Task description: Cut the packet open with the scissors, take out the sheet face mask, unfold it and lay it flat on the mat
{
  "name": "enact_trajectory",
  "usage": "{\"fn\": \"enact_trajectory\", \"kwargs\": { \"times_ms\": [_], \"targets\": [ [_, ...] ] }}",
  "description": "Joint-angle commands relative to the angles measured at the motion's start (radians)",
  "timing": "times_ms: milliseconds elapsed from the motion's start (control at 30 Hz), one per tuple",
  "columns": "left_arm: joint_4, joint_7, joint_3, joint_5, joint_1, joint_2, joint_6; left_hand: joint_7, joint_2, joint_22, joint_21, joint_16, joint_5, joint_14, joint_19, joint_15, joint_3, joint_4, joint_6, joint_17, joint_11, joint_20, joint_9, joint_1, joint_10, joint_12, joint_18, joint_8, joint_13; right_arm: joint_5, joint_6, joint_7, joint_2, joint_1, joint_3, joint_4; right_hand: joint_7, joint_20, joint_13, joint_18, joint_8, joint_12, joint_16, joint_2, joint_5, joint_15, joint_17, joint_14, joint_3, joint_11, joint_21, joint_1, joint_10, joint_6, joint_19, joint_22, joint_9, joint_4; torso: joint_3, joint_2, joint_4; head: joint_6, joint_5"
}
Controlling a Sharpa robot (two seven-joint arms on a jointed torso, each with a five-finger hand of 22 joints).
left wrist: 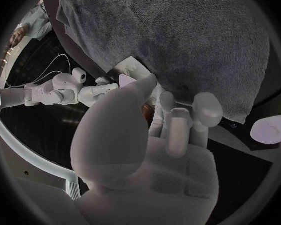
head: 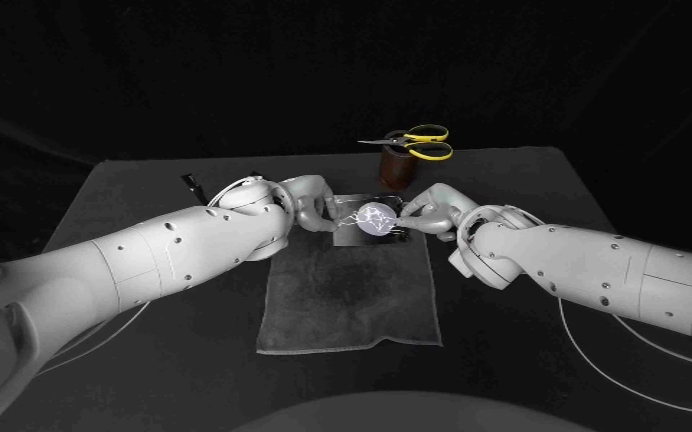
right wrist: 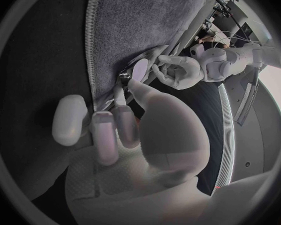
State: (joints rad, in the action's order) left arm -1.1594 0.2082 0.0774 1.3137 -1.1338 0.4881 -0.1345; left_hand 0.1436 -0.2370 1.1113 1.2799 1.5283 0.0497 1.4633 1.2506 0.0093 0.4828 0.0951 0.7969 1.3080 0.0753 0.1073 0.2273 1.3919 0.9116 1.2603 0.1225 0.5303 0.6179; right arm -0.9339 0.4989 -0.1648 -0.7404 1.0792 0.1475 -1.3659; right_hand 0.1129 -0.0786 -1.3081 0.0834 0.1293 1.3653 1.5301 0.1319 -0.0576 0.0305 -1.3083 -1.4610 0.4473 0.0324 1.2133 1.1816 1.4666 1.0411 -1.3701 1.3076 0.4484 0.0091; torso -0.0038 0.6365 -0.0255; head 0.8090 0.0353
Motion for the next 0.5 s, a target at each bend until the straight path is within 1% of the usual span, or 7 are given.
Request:
{"fn": "enact_trajectory", "kwargs": {
  "times_ms": [33, 133, 267, 500],
  "targets": [
    [0.000, 0.027, 0.009, 0.003, 0.012, 0.001, 0.073, 0.007, 0.004, 0.001, 0.007, 0.005, -0.002, 0.017, 0.006, 0.001, -0.005, 0.004, 0.003, 0.024, 0.000, -0.001, 0.000, -0.004, 0.007, 0.004, -0.014, -0.001, 0.001, 0.016, 0.028, 0.052, 0.002, -0.001, 0.000, -0.007, -0.005, 0.005, -0.155, 0.001, 0.011, 0.021, 0.010, -0.006, 0.005, 0.006, -0.225, -0.097, 0.011, -0.007, 0.010, 0.029, 0.052, 0.016, -0.012, 0.093, -0.001, -0.022, 0.0002, 0.000, -0.0001, 0.001, -0.001],
    [0.000, 0.029, 0.009, 0.003, 0.012, 0.002, 0.075, 0.007, 0.004, 0.001, 0.007, 0.005, -0.002, 0.017, 0.006, 0.001, -0.005, 0.004, 0.003, 0.024, 0.000, -0.001, 0.000, -0.004, 0.007, 0.004, -0.014, -0.001, 0.001, 0.026, 0.042, 0.068, 0.002, -0.001, 0.000, -0.011, -0.008, 0.007, -0.166, -0.001, 0.015, 0.039, 0.014, -0.012, 0.006, 0.009, -0.230, -0.098, 0.020, -0.009, 0.017, 0.040, 0.058, 0.025, -0.016, 0.097, -0.001, -0.033, 0.0002, 0.000, 0.0001, 0.001, -0.001],
    [-0.001, 0.030, 0.009, 0.002, 0.012, 0.003, 0.079, 0.007, 0.004, 0.001, 0.007, 0.005, -0.002, 0.017, 0.006, 0.001, -0.005, 0.004, 0.003, 0.024, 0.000, -0.001, 0.000, -0.004, 0.007, 0.004, -0.014, -0.001, 0.001, 0.047, 0.061, 0.087, 0.000, -0.001, -0.001, -0.022, -0.009, 0.008, -0.172, -0.002, 0.016, 0.050, 0.018, -0.012, 0.006, 0.010, -0.235, -0.100, 0.023, -0.010, 0.022, 0.043, 0.061, 0.027, -0.019, 0.100, -0.002, -0.038, 0.0005, 0.000, -0.0001, 0.001, -0.001],
    [-0.002, 0.032, 0.009, 0.002, 0.012, 0.005, 0.082, 0.007, 0.004, 0.001, 0.007, 0.005, -0.002, 0.017, 0.006, 0.001, -0.005, 0.004, 0.003, 0.024, 0.000, -0.001, 0.000, -0.004, 0.007, 0.004, -0.014, -0.001, 0.001, 0.093, 0.078, 0.108, -0.003, -0.001, -0.001, -0.033, -0.008, 0.008, -0.175, -0.002, 0.016, 0.055, 0.019, -0.012, 0.006, 0.010, -0.236, -0.101, 0.023, -0.010, 0.023, 0.042, 0.062, 0.028, -0.019, 0.100, -0.002, -0.039, 0.0002, 0.000, -0.0004, 0.000, -0.001]
  ]
}}
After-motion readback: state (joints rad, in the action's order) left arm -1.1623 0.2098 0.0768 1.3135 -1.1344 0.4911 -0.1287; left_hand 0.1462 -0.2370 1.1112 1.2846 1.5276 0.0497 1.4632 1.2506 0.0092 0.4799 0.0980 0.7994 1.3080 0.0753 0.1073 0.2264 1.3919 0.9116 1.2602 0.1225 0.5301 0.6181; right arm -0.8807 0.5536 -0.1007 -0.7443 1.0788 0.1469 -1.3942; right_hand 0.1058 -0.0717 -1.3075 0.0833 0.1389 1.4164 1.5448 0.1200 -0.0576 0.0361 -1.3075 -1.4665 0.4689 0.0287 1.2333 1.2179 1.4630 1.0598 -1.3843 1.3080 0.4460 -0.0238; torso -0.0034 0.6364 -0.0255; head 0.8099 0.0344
